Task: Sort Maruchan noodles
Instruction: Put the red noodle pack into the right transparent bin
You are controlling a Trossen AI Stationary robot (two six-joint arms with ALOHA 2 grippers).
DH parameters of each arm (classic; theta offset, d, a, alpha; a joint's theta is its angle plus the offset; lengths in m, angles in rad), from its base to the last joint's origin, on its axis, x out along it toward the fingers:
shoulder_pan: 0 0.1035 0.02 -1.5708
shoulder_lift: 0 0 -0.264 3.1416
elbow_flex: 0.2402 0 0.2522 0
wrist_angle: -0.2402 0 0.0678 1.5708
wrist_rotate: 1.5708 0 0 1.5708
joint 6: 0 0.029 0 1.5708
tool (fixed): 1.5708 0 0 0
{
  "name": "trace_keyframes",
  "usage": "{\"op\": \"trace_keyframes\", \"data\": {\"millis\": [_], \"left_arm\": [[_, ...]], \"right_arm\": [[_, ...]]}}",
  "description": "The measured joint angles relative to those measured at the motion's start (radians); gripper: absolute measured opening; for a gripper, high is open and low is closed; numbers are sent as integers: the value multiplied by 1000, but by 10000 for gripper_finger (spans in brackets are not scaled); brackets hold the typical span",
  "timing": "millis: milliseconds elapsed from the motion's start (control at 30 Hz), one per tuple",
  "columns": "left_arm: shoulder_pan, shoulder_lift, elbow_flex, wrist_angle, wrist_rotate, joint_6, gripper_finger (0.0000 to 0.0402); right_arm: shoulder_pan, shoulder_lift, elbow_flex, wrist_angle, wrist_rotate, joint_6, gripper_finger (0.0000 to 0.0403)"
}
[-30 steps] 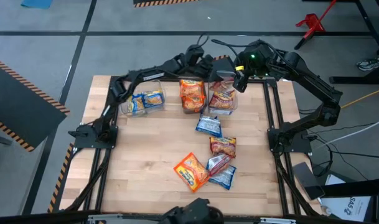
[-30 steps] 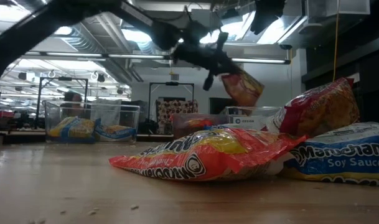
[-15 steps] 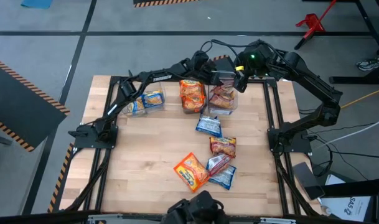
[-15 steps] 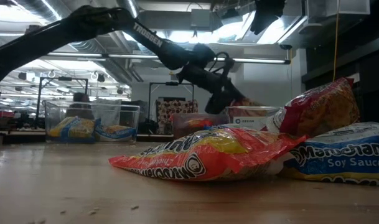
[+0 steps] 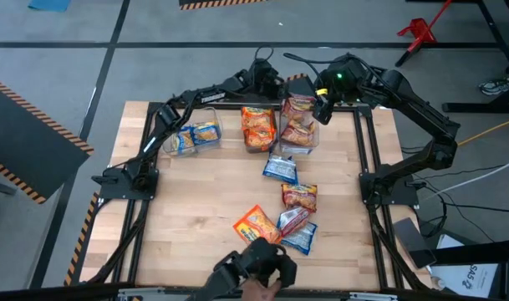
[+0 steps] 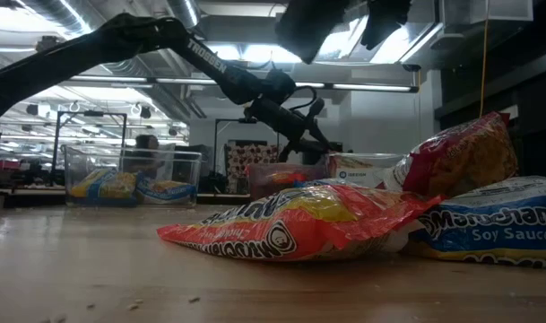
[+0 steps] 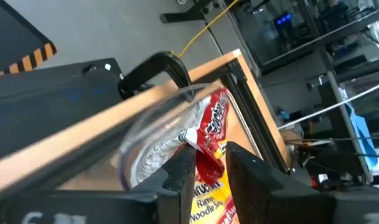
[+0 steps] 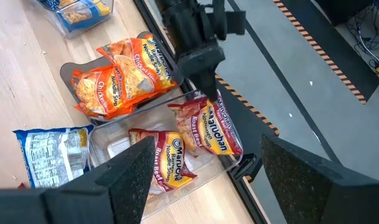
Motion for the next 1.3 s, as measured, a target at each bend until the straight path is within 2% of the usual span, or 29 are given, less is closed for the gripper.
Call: {"op": "trace_keyframes", "data": {"millis": [67, 233, 467, 533, 633, 767, 867, 1033, 1133, 1300], "left_arm": [[10, -1, 0, 3, 17, 0, 86], [38, -1, 37, 0, 182, -13, 84], [42, -3, 170, -30, 196, 5, 80], [63, -3, 227, -86, 252, 6, 79], [119, -3, 337, -164, 337, 4, 79], [181, -100, 296, -160, 412, -26, 78], [218, -176, 296, -233, 410, 29, 78], [243, -276, 295, -342, 291, 154, 78], [240, -326, 295, -401, 237, 224, 78], [232, -363, 295, -496, 170, 293, 78]], "right_arm": [[0, 0, 0, 0, 0, 0, 278], [0, 0, 0, -8, 1, -1, 278], [-6, 14, 0, 19, 40, -10, 278], [-27, 33, -8, 48, 15, -5, 278], [-59, 50, -85, 149, -19, -5, 278], [-119, 56, -273, 362, -28, -1, 278], [-159, 57, -423, 556, -27, 21, 278], [-207, 77, -620, 839, -25, 72, 278], [-224, 119, -672, 915, -30, 86, 278], [-225, 224, -686, 992, -19, 76, 278]]}}
